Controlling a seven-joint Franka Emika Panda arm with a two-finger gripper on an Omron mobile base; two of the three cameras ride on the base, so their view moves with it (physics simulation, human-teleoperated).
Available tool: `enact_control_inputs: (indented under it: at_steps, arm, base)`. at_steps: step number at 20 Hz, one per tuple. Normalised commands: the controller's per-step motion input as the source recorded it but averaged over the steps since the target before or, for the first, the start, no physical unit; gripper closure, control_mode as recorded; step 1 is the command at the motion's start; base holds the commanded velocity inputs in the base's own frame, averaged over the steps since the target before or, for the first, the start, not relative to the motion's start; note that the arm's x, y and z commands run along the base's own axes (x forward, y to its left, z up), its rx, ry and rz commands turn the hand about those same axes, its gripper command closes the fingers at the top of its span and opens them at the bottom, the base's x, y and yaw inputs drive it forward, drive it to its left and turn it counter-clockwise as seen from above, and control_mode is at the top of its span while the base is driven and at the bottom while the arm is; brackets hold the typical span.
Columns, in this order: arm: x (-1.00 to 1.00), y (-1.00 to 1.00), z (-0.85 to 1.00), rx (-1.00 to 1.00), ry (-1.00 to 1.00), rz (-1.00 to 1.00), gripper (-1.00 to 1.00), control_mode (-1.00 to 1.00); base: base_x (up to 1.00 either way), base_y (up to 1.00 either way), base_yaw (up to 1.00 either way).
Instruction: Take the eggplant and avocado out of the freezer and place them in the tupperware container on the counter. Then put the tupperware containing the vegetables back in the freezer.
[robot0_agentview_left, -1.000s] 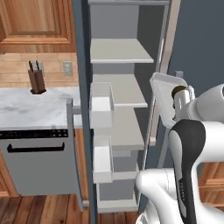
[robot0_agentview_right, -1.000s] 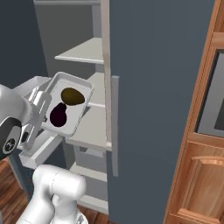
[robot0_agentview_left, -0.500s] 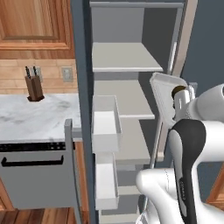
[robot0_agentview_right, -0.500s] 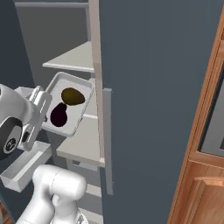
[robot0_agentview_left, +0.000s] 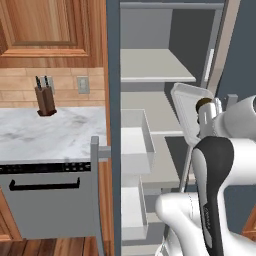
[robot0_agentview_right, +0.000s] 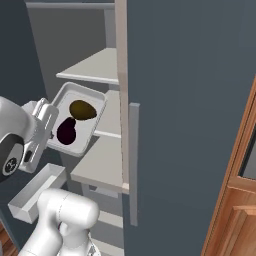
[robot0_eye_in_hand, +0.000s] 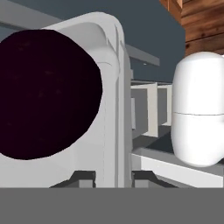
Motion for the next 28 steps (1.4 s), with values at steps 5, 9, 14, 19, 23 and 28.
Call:
enact_control_inputs:
  at_steps: [5,9,14,19,23,28]
  arm:
    - [0.00,0.00,0.00,0.00,0.00,0.00,1.00,1.00]
    - [0.00,0.00,0.00,0.00,0.00,0.00,1.00,1.00]
    - [0.00,0.00,0.00,0.00,0.00,0.00,1.00,1.00]
    - [0.02,0.01,0.35,-0.01,0.00,0.12,1.00,-1.00]
    - [0.17,0.04,0.48,-0.03,0.00,0.04,1.00,-1.00]
    - [0.09,0.20,0.43,-0.05,0.01,0.00,1.00,-1.00]
  base:
    - [0.22,0.00,0.00]
    - [0.00,0.00,0.00]
    - [0.00,0.00,0.04]
    - [0.00,0.00,0.00]
    - [0.00,0.00,0.00]
    - [0.00,0.00,0.00]
